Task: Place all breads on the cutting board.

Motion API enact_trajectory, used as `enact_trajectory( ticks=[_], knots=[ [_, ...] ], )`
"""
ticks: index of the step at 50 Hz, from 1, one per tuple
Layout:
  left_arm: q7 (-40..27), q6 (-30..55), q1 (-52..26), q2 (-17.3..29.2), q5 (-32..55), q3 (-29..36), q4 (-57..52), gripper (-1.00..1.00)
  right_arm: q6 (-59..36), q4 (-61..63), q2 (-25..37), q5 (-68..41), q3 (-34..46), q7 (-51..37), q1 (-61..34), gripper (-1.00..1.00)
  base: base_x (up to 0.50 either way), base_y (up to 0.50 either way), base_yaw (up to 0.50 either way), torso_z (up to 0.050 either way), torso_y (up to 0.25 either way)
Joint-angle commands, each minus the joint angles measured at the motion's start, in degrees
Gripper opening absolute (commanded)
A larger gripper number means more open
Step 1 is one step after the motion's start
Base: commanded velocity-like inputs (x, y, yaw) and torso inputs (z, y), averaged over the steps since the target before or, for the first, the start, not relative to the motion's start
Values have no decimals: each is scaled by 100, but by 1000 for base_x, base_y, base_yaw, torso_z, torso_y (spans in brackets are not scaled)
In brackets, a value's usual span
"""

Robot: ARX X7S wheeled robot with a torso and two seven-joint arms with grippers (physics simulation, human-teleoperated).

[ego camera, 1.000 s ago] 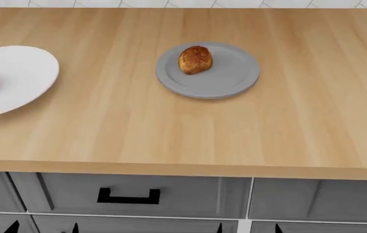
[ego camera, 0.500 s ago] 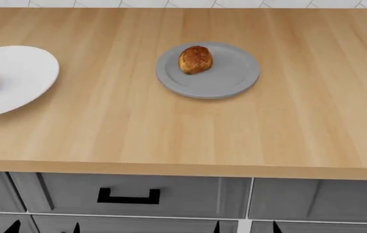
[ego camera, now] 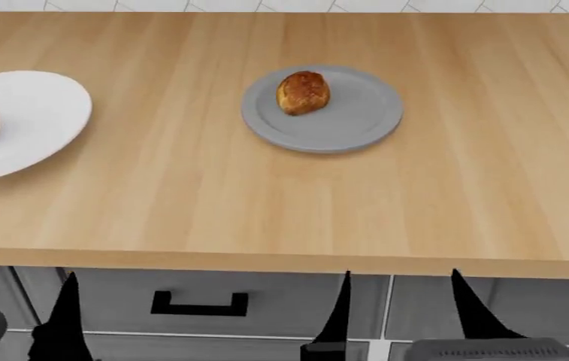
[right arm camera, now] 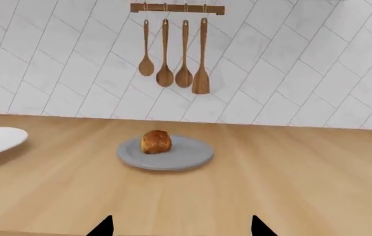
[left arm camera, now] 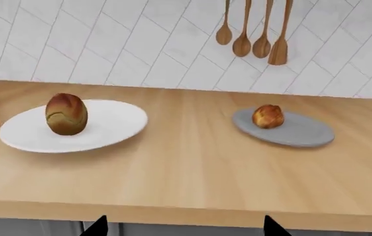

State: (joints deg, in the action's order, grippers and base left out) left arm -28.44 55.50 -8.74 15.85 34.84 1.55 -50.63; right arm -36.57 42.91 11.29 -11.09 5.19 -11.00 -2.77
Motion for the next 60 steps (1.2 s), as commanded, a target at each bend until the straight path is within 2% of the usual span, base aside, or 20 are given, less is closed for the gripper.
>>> enact_trajectory(
  ticks=[1, 3, 6, 10, 22, 30, 32, 33, 54, 60],
  knots=[
    [-3368, 1402, -1548, 1358, 4807, -716, -766, 100, -2404, 1687, 174, -793, -562, -152, -942, 100, 0, 0, 0, 0, 0],
    [-3976, 1351, -1978, 1592, 5600, -621, -597, 100, -2597, 1706, 508, -1673, -688, -743, -1264, 100, 0, 0, 0, 0, 0],
    [-4477, 1226, -2450, 1913, 6331, -497, -363, 100, -2896, 1704, 1076, -3267, -892, -1839, -1859, 100, 0, 0, 0, 0, 0],
    [-4974, 932, -3050, 2340, 7183, -385, -117, 100, -3508, 1636, 1280, -4659, -1484, -2562, -2580, 100, 0, 0, 0, 0, 0],
    [-5363, 670, -3557, 2778, 7767, -279, -35, 100, -4496, 1446, 1761, -6713, -1825, -4009, -3693, 100, 0, 0, 0, 0, 0],
    [-5264, 532, -3613, 3022, 7862, -550, 94, 100, -4432, 1408, 1837, -6712, -1771, -4173, -3824, 100, 0, 78, 0, 0, 0],
    [-5288, 527, -3678, 3065, 7891, -518, 111, 100, -4431, 1389, 1864, -6749, -1757, -4231, -3884, 100, 0, 311, 0, 0, 0],
    [-5464, 467, -4008, 3126, 8014, -364, 192, 100, -4338, 1351, 1844, -6909, -1807, -4249, -4086, 100, 0, 500, 0, 0, 0],
    [-5538, 321, -4330, 3163, 8081, -45, 295, 100, -4099, 1230, 1946, -7058, -1697, -4313, -4179, 100, 1, 500, 0, 0, 0],
    [-5477, 323, -4392, 3178, 8029, 5, 362, 100, -4008, 1231, 1986, -7083, -1742, -4328, -4142, 100, 0, 98, 0, 0, 0]
  ],
)
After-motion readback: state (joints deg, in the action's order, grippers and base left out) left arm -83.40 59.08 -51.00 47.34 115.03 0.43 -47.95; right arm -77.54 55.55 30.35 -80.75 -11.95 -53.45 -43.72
